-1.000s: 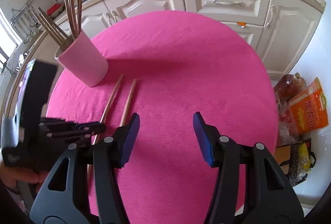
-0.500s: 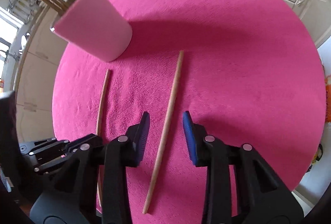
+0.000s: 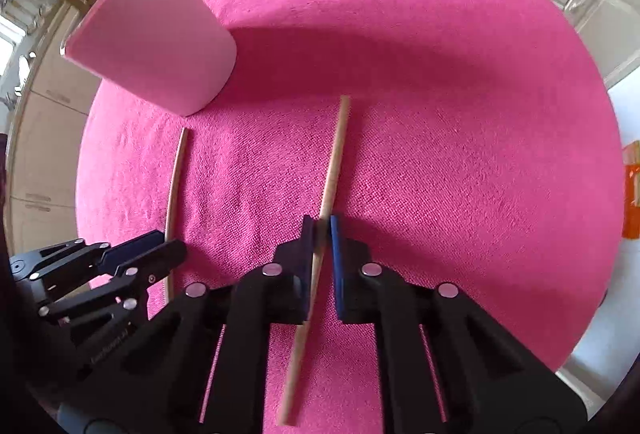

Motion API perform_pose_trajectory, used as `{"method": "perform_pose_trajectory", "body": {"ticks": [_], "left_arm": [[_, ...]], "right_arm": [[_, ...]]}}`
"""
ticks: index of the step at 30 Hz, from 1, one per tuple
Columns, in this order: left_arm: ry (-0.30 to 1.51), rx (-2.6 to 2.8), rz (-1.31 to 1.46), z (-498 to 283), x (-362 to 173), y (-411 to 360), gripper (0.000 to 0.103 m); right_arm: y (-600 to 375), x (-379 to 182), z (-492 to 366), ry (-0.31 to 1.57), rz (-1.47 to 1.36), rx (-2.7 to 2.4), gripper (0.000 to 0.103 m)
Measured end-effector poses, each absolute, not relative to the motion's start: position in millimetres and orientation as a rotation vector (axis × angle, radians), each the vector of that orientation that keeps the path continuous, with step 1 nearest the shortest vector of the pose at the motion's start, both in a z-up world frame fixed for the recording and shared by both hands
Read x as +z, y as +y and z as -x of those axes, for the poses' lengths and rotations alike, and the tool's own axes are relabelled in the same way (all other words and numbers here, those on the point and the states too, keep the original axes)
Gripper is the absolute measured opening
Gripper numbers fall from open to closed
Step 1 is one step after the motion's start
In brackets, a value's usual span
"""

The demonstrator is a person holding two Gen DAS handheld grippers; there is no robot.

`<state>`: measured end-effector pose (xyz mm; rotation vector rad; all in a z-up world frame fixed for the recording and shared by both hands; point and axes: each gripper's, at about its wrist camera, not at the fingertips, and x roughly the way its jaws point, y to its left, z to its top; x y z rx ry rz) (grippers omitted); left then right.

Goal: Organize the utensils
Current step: 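Close the left gripper on one of the last chopsticks, then lift the held chopstick up over the pink cup with the left gripper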

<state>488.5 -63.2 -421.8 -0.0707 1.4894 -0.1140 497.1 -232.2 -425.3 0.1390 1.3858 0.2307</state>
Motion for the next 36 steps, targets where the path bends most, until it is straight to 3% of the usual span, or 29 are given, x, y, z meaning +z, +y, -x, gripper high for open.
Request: {"method": "perform_pose_trajectory", "body": {"ticks": [1,4,25,36], "left_arm": [[1.489,-0.108,0.047,-492,-422,-64,0.011],[1.482,-0.106,0.044,-496,-421,-63,0.006],[1.223,-0.140,0.079,-417,-336,-35,0.005],[1.000,-0.186,0.115,-405,-287,-33,0.005]], "right_arm": [[-234,-426,-497,1.388,-0.149,0.234,0.006],[-239,-425,-497,1.388,-0.174,0.241,0.006],[-283,-387,-472,1.318,-0.360,0.364,0.006],[-274,-347,-464,1.233,-0.392,0.452,0.006]]}}
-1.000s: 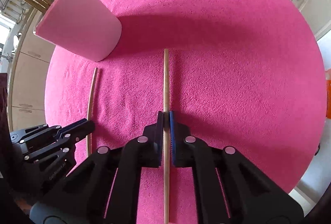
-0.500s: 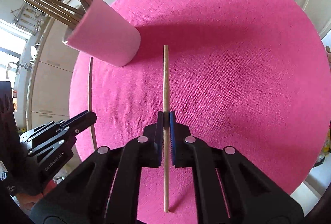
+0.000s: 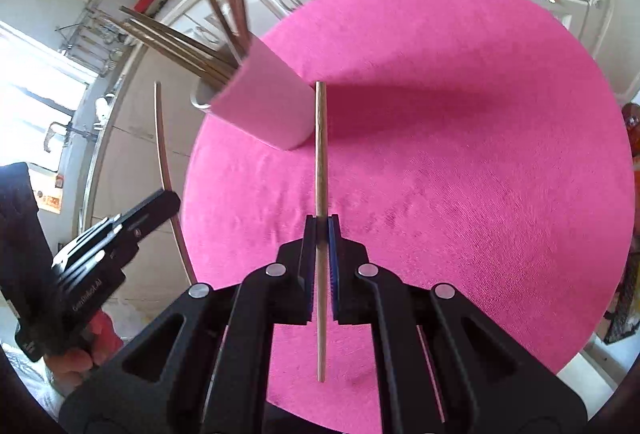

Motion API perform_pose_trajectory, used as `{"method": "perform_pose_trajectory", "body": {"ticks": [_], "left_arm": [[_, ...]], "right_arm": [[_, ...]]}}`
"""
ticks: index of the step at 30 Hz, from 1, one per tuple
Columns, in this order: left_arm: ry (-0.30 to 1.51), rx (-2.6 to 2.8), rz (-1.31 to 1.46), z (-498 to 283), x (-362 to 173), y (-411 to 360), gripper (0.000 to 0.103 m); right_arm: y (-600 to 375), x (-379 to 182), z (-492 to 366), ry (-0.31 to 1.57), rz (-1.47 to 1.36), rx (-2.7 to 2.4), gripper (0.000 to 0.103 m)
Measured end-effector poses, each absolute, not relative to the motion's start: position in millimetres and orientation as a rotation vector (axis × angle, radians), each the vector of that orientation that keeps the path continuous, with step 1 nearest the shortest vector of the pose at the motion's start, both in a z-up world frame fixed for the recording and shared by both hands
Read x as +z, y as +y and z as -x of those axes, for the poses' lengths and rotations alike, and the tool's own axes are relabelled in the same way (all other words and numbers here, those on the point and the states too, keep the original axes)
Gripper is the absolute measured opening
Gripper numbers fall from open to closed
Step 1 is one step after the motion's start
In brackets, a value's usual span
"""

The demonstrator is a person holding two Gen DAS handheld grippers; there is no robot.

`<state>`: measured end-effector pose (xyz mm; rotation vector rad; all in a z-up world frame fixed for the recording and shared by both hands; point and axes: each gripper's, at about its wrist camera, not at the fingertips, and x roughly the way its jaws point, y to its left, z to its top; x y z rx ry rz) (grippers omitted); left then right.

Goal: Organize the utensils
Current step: 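Lift the held chopstick up over the pink cup with the left gripper, then lower the chopstick into the cup and open the left gripper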

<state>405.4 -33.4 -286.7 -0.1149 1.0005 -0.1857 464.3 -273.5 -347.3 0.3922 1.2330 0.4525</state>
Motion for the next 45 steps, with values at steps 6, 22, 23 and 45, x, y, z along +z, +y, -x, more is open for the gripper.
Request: {"method": "perform_pose_trajectory", "body": {"ticks": [6,22,23,45], "left_arm": [[0.854,-0.183,0.167,-407,-253,-19,0.005],[0.485,-0.083,0.251,-455,-181,5,0.005],[0.462,-0.078,0.252,-459,-178,5,0.005],[0.383,-0.040,0.198,-520,-214,-1,0.006]], "right_arm": [[-271,-327,-469,1.172,-0.410,0.491,0.006],[-252,-233,-503,0.814,-0.414,0.527,0.006],[-250,-228,-506,0.786,-0.409,0.524,0.006],[-214,-214,-551,0.548,-0.298,0.426,0.006]]}}
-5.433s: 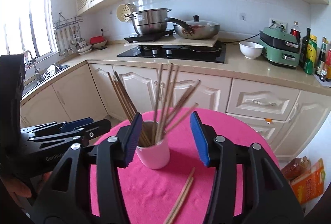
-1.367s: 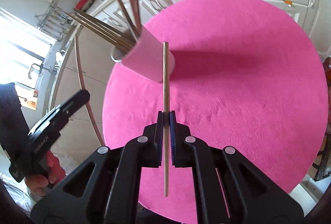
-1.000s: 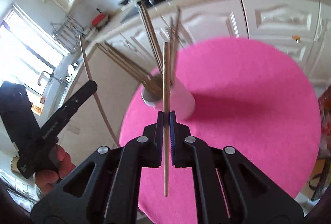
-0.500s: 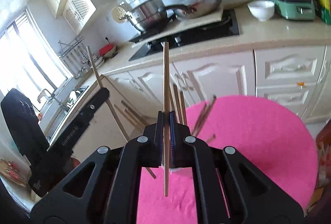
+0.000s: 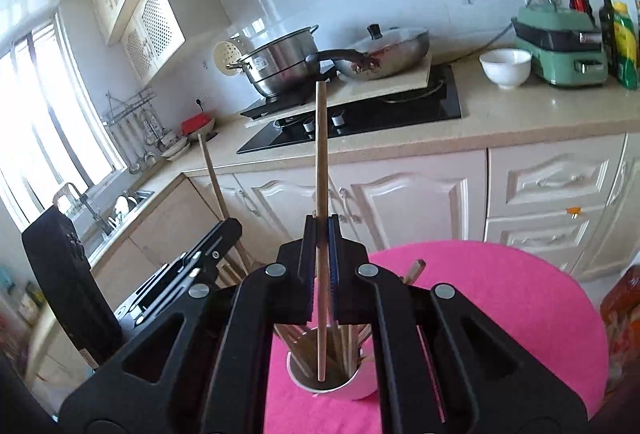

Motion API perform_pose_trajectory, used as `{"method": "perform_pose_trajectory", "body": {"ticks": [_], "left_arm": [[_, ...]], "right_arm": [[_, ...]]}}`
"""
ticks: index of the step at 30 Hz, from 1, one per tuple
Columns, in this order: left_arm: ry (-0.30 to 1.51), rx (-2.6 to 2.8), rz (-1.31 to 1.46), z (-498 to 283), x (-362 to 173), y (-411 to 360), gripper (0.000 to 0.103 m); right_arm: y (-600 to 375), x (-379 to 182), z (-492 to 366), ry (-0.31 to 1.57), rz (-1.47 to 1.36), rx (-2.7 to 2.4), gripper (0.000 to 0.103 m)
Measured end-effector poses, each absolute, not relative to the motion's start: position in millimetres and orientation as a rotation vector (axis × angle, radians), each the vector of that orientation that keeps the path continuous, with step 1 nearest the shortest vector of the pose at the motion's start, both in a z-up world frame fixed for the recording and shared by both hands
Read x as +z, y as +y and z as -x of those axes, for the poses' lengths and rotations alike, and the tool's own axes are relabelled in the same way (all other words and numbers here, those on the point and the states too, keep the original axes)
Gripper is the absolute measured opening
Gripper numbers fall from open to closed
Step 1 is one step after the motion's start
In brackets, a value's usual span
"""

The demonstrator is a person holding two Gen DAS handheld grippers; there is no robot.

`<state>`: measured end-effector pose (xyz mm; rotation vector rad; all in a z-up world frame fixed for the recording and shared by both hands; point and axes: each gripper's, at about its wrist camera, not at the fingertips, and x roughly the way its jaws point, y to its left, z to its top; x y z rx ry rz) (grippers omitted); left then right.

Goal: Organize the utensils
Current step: 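Lower the chopstick into the cup and open the left gripper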

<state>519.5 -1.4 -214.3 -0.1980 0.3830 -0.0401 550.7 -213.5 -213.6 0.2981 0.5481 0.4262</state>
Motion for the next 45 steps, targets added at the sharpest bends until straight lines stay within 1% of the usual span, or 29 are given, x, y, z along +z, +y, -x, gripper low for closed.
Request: {"method": "perform_pose_trajectory", "body": {"ticks": [8,30,31,32,33,36,37,42,44,45], "left_arm": [[0.415,-0.017,0.188,-515,-238,-1,0.006],[0.530,-0.039,0.202,-471,-251,10,0.007],[0.534,-0.041,0.202,-469,-251,10,0.010],[0.539,-0.040,0.200,-467,-251,11,0.020],[0.540,-0.037,0.197,-464,-250,11,0.022],[0.552,-0.021,0.178,-455,-246,13,0.025],[0.555,-0.012,0.171,-453,-245,13,0.030],[0.596,0.047,0.137,-439,-242,20,0.034],[0.614,0.061,0.136,-436,-242,23,0.039],[0.619,0.070,0.138,-435,-242,25,0.040]], "right_arm": [[-196,-234,-543,0.533,-0.207,0.427,0.006],[-190,-259,-512,0.605,-0.152,0.426,0.006],[-189,-260,-511,0.607,-0.151,0.427,0.006],[-188,-260,-510,0.610,-0.151,0.428,0.006],[-187,-260,-510,0.611,-0.150,0.428,0.006],[-184,-262,-507,0.620,-0.156,0.431,0.006],[-183,-263,-507,0.624,-0.156,0.430,0.006],[-178,-267,-504,0.639,-0.152,0.429,0.007],[-175,-270,-501,0.646,-0.144,0.427,0.007],[-173,-272,-501,0.653,-0.139,0.427,0.007]]}}
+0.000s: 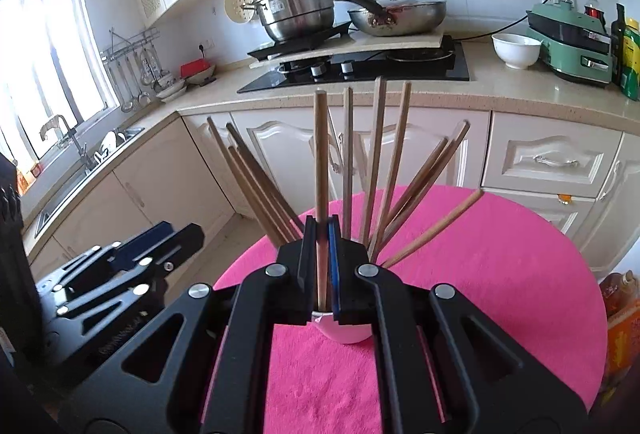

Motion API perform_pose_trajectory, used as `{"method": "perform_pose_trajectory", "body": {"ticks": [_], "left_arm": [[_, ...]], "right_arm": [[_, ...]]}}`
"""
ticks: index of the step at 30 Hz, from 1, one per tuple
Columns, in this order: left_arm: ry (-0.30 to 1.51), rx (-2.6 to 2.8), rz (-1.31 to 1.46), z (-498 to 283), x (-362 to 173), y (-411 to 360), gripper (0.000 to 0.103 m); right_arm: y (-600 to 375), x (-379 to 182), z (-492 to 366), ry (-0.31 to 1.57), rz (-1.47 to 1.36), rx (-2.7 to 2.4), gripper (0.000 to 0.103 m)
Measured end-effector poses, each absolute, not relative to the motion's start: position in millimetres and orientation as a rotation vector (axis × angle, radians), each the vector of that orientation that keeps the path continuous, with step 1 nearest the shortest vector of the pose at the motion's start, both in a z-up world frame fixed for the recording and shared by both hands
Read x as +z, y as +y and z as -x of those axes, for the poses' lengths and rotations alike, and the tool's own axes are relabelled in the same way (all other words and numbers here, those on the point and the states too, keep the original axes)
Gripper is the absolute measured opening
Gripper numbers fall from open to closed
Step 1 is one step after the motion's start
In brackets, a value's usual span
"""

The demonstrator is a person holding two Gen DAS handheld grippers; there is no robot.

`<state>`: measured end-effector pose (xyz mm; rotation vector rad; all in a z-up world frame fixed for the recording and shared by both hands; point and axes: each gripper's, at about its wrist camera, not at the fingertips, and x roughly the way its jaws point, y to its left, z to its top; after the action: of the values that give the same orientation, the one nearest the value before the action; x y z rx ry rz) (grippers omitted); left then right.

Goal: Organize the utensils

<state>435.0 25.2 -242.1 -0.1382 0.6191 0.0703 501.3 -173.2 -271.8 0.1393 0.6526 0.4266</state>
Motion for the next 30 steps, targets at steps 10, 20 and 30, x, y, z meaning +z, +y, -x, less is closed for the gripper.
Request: {"method": "perform_pose_trajectory", "body": {"ticks": [10,20,30], "left_arm": [[0.743,0.117,0.119,-427,-244,43,0.041],[0.752,0.109,0.117,-406,-220,54,0.041],[0.709,0.097,0.106,-358,-181,43,0.044]], "right_arm": [[-160,-290,-494,0.723,-0.099,0.392,0.007],[-161,-262,-469,0.700,-0.083,0.358,0.052],[-184,-204,-412,0.646,-0.052,0.323,0.056]]}}
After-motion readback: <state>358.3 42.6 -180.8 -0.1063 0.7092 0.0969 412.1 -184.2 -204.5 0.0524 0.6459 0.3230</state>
